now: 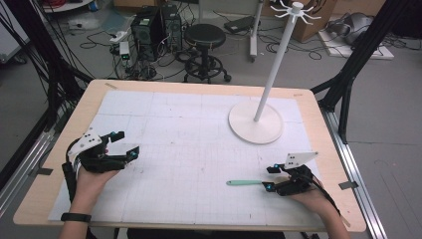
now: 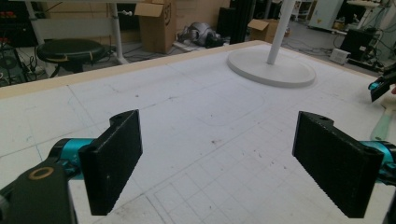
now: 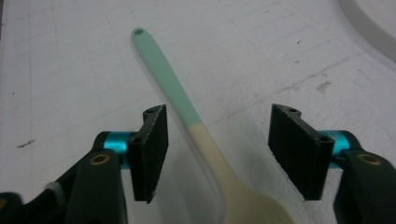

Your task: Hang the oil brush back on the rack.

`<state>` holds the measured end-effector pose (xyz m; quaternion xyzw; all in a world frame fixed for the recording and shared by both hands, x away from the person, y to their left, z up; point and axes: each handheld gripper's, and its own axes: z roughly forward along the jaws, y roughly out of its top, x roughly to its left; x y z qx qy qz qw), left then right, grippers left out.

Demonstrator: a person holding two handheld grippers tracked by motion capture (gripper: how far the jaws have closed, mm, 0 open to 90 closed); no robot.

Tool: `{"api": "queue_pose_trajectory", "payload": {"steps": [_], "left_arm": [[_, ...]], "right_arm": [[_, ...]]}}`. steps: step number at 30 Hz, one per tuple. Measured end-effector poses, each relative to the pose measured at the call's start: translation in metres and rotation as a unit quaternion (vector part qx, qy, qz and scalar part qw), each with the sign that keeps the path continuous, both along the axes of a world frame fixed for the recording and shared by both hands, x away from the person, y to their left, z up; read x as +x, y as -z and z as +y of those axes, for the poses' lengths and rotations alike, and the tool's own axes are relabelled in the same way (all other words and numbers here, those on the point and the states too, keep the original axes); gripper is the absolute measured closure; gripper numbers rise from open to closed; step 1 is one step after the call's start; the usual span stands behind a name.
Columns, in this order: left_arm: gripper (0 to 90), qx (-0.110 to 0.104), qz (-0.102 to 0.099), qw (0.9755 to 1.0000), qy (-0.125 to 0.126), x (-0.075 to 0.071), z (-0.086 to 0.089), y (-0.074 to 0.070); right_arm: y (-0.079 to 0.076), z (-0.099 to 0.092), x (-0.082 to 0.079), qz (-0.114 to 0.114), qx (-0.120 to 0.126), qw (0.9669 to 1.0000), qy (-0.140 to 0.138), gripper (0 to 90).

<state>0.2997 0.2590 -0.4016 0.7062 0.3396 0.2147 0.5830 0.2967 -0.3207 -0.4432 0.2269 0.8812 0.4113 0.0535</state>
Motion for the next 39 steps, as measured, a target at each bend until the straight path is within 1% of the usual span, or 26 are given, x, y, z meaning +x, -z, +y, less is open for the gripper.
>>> {"api": "queue_pose_trajectory", "payload": {"steps": [1,2,3,4,8,11,14,15,16,17,21,23,24,25,27,28,30,36,38,39], "left_arm": [[16.5,-0.001,0.001,1.0,0.001,0.0,0.0,0.0],[16.6,0.0,0.002,1.0,0.001,0.0,0.0,0.0],[16.6,0.0,0.002,1.0,0.001,0.0,0.0,0.0],[16.6,0.0,0.002,1.0,0.001,0.0,-0.001,0.0],[16.6,0.002,0.002,1.0,0.002,0.0,-0.001,0.001],[16.6,0.003,0.004,1.0,0.001,0.001,-0.001,0.001],[16.7,0.003,0.005,1.0,0.0,0.001,-0.001,0.002],[16.7,0.003,0.005,1.0,0.0,0.001,-0.001,0.002],[16.7,0.003,0.005,1.0,0.002,0.001,-0.001,0.002],[16.7,0.003,0.005,1.0,0.002,0.0,-0.002,0.002],[16.7,0.003,0.003,1.0,0.003,0.0,-0.002,0.001],[16.8,0.002,0.003,1.0,0.002,0.0,-0.002,0.001],[16.7,0.001,0.002,1.0,0.002,0.0,-0.002,0.001],[16.8,0.002,0.003,1.0,0.002,0.0,-0.002,0.001],[16.8,0.002,0.002,1.0,0.002,0.0,-0.001,0.001],[16.8,0.002,0.002,1.0,0.001,0.0,-0.001,0.001],[16.8,0.001,0.004,1.0,0.002,0.0,-0.001,0.001],[16.9,0.005,0.005,1.0,0.003,0.0,-0.003,0.002],[16.9,0.005,0.005,1.0,0.003,0.0,-0.002,0.002],[16.9,0.005,0.005,1.0,0.003,0.0,-0.002,0.001]], "right_arm": [[0.001,0.001,0.0,0.0,-0.006,1.0,-0.006,46.6],[0.001,0.001,0.0,0.0,-0.008,0.9999,-0.009,49.0],[0.001,0.001,0.0,0.0,-0.008,0.9999,-0.009,49.0],[0.001,0.003,0.0,0.001,-0.017,0.9998,-0.015,53.1],[0.001,0.004,0.0,-0.006,-0.023,0.9996,-0.017,55.8],[0.0,0.007,-0.002,-0.017,-0.038,0.9988,-0.025,60.2],[-0.003,0.012,-0.003,-0.021,-0.055,0.9973,-0.044,69.8],[-0.003,0.012,-0.003,-0.021,-0.055,0.9973,-0.044,69.8],[-0.003,0.012,-0.003,-0.019,-0.056,0.9972,-0.046,71.9],[-0.003,0.013,-0.004,-0.018,-0.056,0.9969,-0.053,77.7],[-0.004,0.013,-0.005,-0.017,-0.06,0.9967,-0.051,79.6],[-0.005,0.014,-0.006,-0.023,-0.062,0.9966,-0.048,82.8],[-0.005,0.013,-0.006,-0.032,-0.067,0.9966,-0.036,82.9],[-0.006,0.008,-0.004,-0.027,-0.066,0.9973,-0.017,83.0],[-0.006,0.008,-0.004,-0.027,-0.067,0.9973,-0.016,83.0],[-0.005,0.005,-0.003,-0.019,-0.065,0.9977,-0.005,82.9],[-0.005,0.004,-0.003,-0.021,-0.064,0.9977,-0.004,82.8],[-0.006,0.006,-0.001,-0.012,-0.066,0.9978,-0.001,81.7],[-0.006,0.007,-0.001,-0.01,-0.07,0.9975,0.0,82.1],[-0.006,0.008,-0.001,-0.013,-0.074,0.9972,-0.001,82.3]]}}
